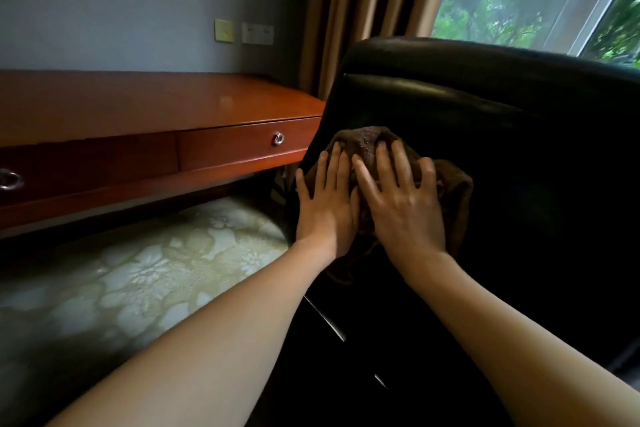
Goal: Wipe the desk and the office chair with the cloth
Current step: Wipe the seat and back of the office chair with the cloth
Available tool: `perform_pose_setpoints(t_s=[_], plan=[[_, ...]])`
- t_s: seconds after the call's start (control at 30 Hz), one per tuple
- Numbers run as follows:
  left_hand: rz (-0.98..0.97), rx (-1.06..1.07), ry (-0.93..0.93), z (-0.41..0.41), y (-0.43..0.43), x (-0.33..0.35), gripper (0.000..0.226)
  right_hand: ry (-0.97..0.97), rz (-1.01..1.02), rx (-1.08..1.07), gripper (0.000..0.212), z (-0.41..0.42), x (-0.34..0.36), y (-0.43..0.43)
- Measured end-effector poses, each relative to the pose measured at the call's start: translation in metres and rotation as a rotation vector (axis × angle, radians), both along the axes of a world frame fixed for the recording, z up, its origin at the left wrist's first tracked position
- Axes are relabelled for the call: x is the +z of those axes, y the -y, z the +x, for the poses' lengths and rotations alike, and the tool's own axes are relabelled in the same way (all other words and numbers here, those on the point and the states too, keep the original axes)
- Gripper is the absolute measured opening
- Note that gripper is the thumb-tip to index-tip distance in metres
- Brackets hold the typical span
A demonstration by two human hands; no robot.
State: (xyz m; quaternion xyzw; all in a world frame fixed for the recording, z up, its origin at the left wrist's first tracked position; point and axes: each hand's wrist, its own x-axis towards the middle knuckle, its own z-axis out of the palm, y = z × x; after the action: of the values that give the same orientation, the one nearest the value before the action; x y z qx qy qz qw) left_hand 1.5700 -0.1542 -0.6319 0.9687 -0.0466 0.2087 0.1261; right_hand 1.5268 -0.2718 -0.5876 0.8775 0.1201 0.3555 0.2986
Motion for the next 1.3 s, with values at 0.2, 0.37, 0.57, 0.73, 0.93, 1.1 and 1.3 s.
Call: perform_pose_setpoints(t_s=[0.2, 0.37, 0.57, 0.73, 0.93, 1.1, 1.3], plan=[[-0.089, -0.005, 0.003, 0.005, -0.025, -0.032, 0.062, 0.067, 0.000, 0.074, 0.058, 0.020, -0.031, -0.016], [-0.170, -0.002, 0.012, 0.005, -0.035, -0.056, 0.063, 0.057, -0.024, 0.097, 0.063, 0.024, -0.053, -0.027], [-0.215, -0.008, -0.049, 0.003, -0.041, -0.075, 0.062, 0.068, -0.023, 0.137, 0.065, 0.026, -0.072, -0.034], [-0.222, -0.028, -0.173, -0.010, -0.049, -0.095, 0.063, 0.015, 0.025, 0.190, 0.068, 0.021, -0.101, -0.039], [-0.275, -0.052, -0.257, -0.023, -0.055, -0.115, 0.065, -0.047, 0.024, 0.196, 0.069, 0.014, -0.125, -0.044], [-0.270, -0.074, -0.331, -0.037, -0.050, -0.135, 0.069, -0.105, 0.016, 0.179, 0.077, 0.001, -0.151, -0.043], [-0.288, -0.123, -0.400, -0.043, -0.048, -0.146, 0.068, -0.170, -0.034, 0.190, 0.082, -0.006, -0.165, -0.034]])
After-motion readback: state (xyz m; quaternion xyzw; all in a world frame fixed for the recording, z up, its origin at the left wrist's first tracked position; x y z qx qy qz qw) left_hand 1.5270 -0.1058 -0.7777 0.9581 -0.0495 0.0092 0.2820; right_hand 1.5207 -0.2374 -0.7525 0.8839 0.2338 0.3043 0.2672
